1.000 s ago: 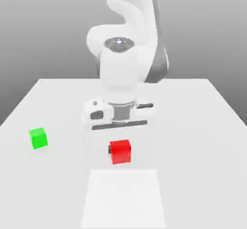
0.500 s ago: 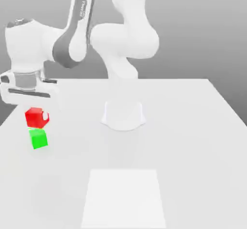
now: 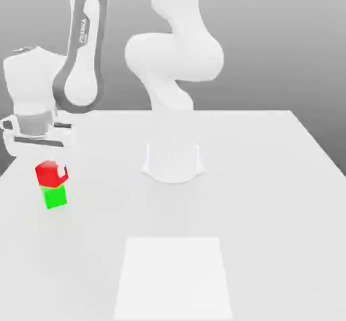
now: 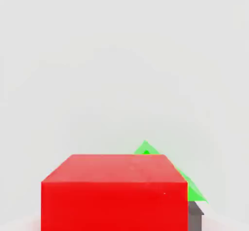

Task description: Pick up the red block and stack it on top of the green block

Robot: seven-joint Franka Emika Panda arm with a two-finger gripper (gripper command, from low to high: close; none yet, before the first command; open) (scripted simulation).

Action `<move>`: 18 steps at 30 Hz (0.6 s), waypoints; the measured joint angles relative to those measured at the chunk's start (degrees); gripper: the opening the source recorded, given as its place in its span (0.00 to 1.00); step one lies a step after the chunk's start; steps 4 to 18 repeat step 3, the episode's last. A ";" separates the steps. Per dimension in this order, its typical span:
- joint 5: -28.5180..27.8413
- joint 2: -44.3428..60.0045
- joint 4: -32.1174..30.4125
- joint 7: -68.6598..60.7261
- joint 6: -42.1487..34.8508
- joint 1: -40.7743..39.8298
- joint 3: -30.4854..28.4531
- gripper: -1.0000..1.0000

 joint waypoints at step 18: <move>2.85 2.82 -0.19 -1.97 3.10 -0.34 0.88 0.00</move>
